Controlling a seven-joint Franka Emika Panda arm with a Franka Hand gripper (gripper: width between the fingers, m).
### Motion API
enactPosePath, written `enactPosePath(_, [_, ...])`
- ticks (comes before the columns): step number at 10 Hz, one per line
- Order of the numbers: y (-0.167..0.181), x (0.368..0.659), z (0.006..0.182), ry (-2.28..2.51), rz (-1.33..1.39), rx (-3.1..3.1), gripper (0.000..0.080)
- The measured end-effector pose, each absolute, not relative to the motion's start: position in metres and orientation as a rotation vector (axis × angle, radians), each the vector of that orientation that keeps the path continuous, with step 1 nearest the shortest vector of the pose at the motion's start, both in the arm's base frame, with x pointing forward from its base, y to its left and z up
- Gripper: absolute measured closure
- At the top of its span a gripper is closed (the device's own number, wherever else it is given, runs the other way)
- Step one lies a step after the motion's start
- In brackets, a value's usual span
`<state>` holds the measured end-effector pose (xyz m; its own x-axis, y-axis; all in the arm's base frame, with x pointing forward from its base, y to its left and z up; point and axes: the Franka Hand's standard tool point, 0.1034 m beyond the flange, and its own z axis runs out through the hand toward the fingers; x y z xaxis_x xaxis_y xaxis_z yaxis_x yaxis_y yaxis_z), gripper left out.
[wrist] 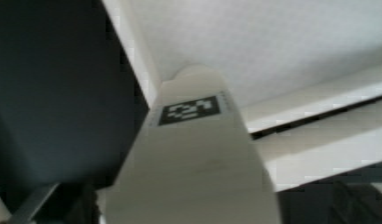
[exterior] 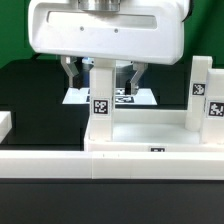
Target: Assemble desk
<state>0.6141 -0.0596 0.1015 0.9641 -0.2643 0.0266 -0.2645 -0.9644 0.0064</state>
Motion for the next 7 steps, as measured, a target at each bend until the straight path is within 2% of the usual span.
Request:
enactPosePath(3, [-0.0617, 0.6133, 0.1009, -0.228, 0.039, 3.122, 0.0163])
enactPosePath(5, [-0.0615, 0.6135, 0.1011, -0.236, 0.040, 3.122, 0.0512])
enactPosePath(7, [-0.0616, 0.6136, 0.1012, -0.238, 0.041, 3.122, 0.0510])
